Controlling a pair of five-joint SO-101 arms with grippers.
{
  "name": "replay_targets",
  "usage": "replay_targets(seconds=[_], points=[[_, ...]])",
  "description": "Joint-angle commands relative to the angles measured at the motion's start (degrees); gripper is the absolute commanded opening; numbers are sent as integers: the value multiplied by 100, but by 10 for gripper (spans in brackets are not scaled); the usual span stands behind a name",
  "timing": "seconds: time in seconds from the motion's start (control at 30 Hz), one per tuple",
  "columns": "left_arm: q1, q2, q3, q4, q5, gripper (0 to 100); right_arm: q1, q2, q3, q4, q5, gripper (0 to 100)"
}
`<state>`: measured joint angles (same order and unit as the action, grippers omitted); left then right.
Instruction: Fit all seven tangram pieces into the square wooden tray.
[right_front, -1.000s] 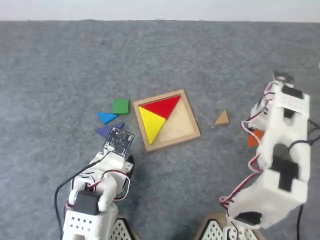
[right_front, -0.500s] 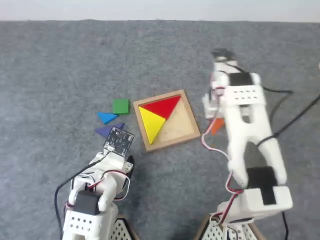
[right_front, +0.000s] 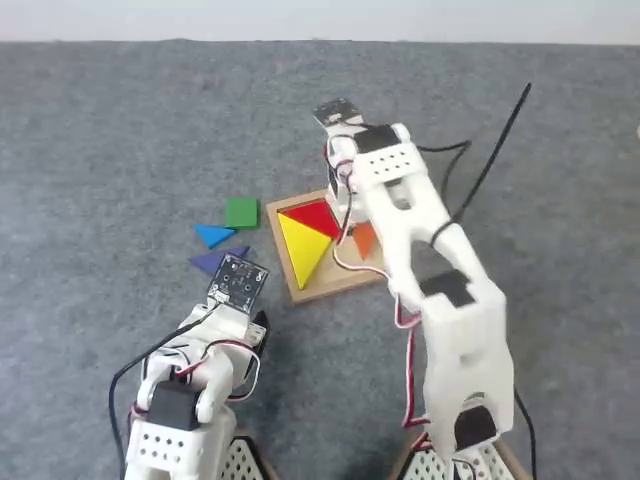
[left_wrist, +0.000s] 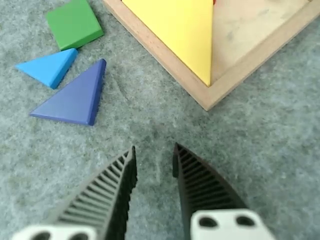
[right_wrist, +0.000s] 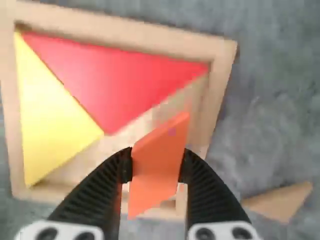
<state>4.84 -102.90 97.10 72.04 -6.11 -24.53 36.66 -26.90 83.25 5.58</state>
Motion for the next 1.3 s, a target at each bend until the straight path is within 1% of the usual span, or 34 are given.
replay_targets(seconds=[0.0,0.1,0.2,0.4,0.47,0.57,0.67,0.73,0.93,1.17,1.2,1.27], points=[[-44,-97,-66,18,53,116,-22,681,-1451,242,-343,29],[-44,-97,-66,18,53,116,48,1288,-2251,523,-800,31],[-44,-97,-66,18,53,116,145,1807,-3077,945,-1486,32],[-44,-97,-66,18,53,116,189,2615,-4668,1604,-1503,44],[-44,-97,-66,18,53,116,198,2844,-5046,1736,-1459,94],[-44,-97,-66,18,53,116,163,3116,-5398,1886,-1178,200],[-44,-97,-66,18,53,116,163,3213,-5451,1903,-1134,279],[-44,-97,-66,18,53,116,163,3213,-5451,1930,-1099,296],[-44,-97,-66,18,53,116,215,2818,-5196,1974,-1081,296],[-44,-97,-66,18,53,116,163,1402,-3991,1974,-774,295],[-44,-97,-66,18,53,116,180,1182,-3842,1974,-712,291],[-44,-97,-66,18,53,116,207,716,-3552,1974,-607,240]])
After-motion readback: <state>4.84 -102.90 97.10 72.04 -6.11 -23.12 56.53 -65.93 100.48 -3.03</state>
